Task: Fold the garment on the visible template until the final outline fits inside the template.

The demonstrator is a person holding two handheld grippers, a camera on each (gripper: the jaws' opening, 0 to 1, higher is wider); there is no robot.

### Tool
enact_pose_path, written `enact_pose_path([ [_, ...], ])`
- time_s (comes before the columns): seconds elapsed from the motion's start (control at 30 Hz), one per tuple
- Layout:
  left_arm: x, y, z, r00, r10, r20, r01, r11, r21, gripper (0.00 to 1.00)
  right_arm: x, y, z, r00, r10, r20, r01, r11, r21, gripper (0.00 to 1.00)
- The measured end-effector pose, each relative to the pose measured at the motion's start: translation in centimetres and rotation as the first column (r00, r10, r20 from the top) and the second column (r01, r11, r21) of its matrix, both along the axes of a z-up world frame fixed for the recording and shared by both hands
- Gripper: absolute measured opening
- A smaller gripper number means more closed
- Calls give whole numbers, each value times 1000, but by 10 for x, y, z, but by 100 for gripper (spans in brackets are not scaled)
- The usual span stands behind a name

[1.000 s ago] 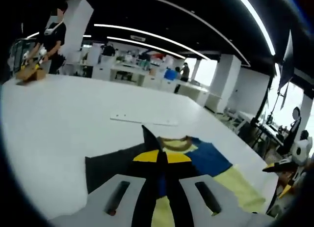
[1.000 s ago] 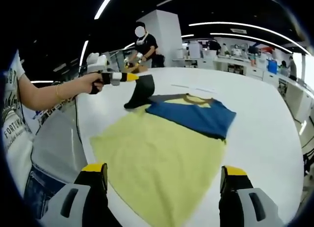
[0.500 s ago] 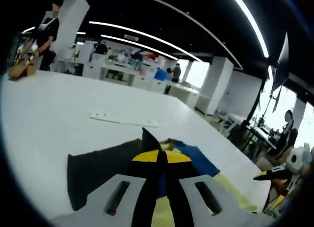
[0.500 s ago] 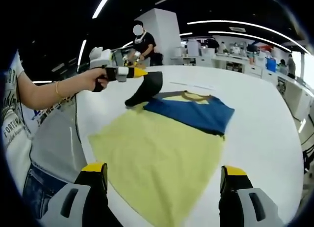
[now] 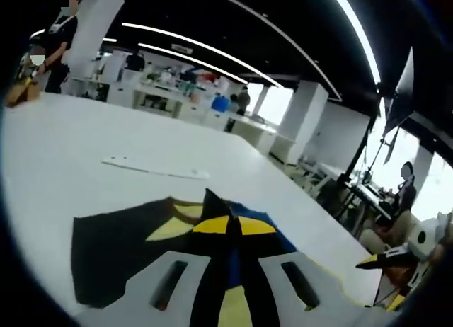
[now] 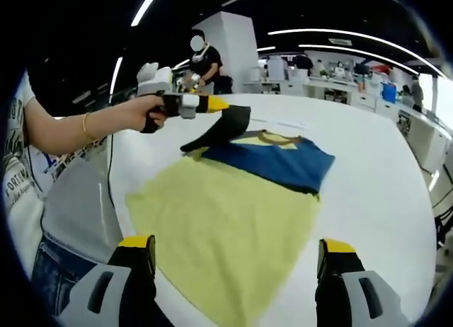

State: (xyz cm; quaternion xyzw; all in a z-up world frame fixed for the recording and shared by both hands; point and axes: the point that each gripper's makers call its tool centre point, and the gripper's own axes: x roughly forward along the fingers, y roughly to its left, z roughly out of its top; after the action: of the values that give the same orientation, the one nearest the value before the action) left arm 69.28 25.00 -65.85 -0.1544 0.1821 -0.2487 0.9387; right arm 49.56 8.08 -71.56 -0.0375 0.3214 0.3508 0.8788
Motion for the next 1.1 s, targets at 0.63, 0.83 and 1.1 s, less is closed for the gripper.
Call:
enact_pose_path([
  [0.63, 2, -65, -6, 992, -129, -7, 129, 990, 55, 0, 1, -3, -2, 1000, 2, -8, -2, 1000, 7, 94],
  [0.83, 0, -83, -10, 986, -166, -11, 166, 984, 66, 0, 1, -7, -3, 1000, -6, -11, 6, 1000, 7, 94],
  [1.1, -8, -103, -20, 979, -202, -34, 203, 977, 60, 0, 3, -16, -3, 1000, -27, -8, 27, 1000, 6, 95],
])
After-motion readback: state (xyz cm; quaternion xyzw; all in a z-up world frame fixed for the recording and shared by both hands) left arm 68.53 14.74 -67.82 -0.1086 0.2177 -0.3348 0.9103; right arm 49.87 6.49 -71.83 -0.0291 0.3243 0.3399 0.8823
